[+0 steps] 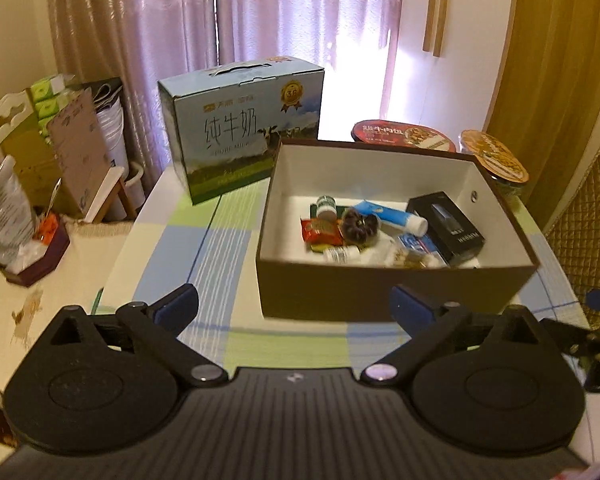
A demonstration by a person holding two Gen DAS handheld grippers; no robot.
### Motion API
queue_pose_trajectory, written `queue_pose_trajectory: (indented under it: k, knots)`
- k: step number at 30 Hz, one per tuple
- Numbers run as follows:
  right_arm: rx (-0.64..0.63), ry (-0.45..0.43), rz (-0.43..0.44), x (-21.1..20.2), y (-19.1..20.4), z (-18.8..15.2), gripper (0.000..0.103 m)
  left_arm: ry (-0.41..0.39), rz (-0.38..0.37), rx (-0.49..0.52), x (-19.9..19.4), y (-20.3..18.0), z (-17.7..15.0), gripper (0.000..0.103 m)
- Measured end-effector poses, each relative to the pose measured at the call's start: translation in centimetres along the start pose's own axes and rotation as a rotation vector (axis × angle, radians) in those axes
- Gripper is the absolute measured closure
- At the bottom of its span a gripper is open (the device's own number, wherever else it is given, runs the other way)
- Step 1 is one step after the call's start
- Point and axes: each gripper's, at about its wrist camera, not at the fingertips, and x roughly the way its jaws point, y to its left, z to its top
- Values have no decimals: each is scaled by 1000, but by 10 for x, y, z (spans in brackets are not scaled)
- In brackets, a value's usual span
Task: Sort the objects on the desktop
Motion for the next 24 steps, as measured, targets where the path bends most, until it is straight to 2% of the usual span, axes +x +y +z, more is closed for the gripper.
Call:
queue_pose_trajectory:
  k: [9,15,24]
  knots:
    - [-3,50,16,-31,-3,-33,2,43,52,-17,-43,-15,-47,1]
    - [5,64,14,-47,-10,-46,2,59,67,-29,-60,-21,-66,1]
    - [-4,74,-3,-72,-16,-60,2,36,65,-38,-85,-36,-84,1]
